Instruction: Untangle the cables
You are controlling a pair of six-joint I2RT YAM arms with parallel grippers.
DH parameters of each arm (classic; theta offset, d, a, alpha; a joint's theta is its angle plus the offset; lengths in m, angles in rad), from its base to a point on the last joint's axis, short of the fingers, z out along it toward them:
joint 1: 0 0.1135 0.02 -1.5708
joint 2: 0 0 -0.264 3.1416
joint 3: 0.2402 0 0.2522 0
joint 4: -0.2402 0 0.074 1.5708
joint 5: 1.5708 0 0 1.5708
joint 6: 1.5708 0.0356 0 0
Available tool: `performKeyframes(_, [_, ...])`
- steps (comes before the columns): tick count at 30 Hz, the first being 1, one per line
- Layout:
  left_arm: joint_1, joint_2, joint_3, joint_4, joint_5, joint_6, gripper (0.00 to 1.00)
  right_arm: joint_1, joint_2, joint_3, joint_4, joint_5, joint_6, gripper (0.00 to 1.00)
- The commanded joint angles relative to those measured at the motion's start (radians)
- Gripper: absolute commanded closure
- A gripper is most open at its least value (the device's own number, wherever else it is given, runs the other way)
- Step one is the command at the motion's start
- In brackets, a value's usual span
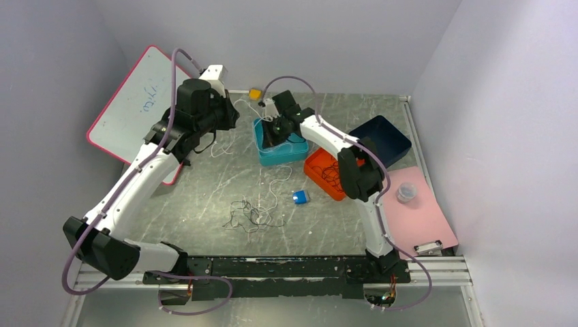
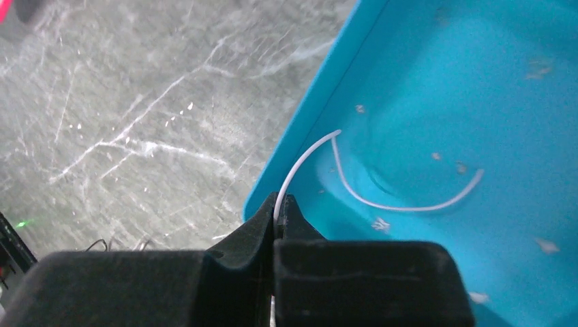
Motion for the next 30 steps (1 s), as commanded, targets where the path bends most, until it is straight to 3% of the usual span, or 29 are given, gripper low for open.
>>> performKeyframes(1, [0.015, 0.001, 0.015, -0.019, -0.025, 0.023, 0.93, -0.039, -0.079, 0.02, 0.021, 0.061, 0.018, 1.0])
performKeyframes(15, [0.018, 0.098, 0.15, -0.037, 0.019, 0.039, 0.93, -0.153, 0.076, 0.139, 0.074, 0.011, 0.139, 0.99])
performKeyframes(19, [0.018, 0.132, 0.186, -0.031, 0.03, 0.042, 0.93, -0.158, 0.13, 0.222, 0.032, 0.011, 0.128, 0.81])
performKeyframes(23, [0.018, 0.193, 0.252, -0.027, 0.052, 0.047, 0.93, -0.18, 0.064, 0.167, 0.103, 0.065, 0.145, 0.62])
performKeyframes(30, [0.018, 0.324, 0.391, -0.016, 0.092, 0.042, 0.93, -0.276, -0.204, -0.106, 0.278, 0.152, 0.196, 0.52])
